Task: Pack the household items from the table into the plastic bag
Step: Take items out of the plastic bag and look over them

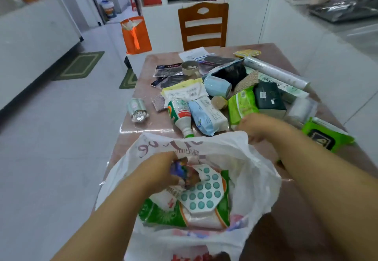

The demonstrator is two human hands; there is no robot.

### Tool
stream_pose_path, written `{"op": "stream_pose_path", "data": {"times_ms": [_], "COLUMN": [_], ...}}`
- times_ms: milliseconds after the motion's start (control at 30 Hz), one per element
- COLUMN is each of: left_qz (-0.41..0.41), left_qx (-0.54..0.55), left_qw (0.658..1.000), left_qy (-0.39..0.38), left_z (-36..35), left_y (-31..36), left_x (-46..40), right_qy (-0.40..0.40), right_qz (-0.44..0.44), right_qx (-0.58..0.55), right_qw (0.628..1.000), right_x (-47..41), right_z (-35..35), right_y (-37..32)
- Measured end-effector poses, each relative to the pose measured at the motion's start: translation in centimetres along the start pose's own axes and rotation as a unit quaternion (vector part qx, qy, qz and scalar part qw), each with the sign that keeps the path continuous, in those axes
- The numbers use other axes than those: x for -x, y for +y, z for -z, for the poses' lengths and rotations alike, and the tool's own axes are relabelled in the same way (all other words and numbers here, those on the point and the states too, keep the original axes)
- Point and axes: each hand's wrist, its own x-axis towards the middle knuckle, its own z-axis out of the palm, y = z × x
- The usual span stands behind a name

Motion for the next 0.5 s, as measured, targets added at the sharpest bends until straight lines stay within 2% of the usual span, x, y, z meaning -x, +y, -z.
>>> {"op": "stream_pose_path", "data": {"times_ms": [67,200,300,367,433,500], "left_qz": [-0.006,-0.031,-0.051,-0.063,-0.064,-0.055], "left_qx": [0.001,0.051,0.108,0.124,0.129,0.125], "left_qw": [1.000,0.998,0.992,0.989,0.988,0.988], "left_qy": [0.007,0.026,0.039,0.049,0.059,0.066], "left_z": [0.1,1.2,1.9,2.2,2.7,3.0], "left_y": [-0.3,0.7,1.9,2.7,3.4,4.1], "left_x": [-0.1,0.1,0.0,-0.1,-0.3,-0.5], "right_qy": [-0.042,-0.107,-0.139,-0.115,-0.077,-0.091], "right_qz": [-0.047,-0.082,-0.154,-0.191,-0.178,-0.154], "right_qx": [0.040,0.036,-0.063,-0.159,-0.231,-0.277], "right_qw": [0.997,0.990,0.976,0.962,0.954,0.944], "right_x": [-0.5,-0.7,-2.2,-2.6,-2.7,-2.5], "right_z": [-1.4,-2.9,-3.9,-3.5,-2.5,-2.1], "right_y": [1.5,2.6,3.6,4.1,4.7,5.2]}}
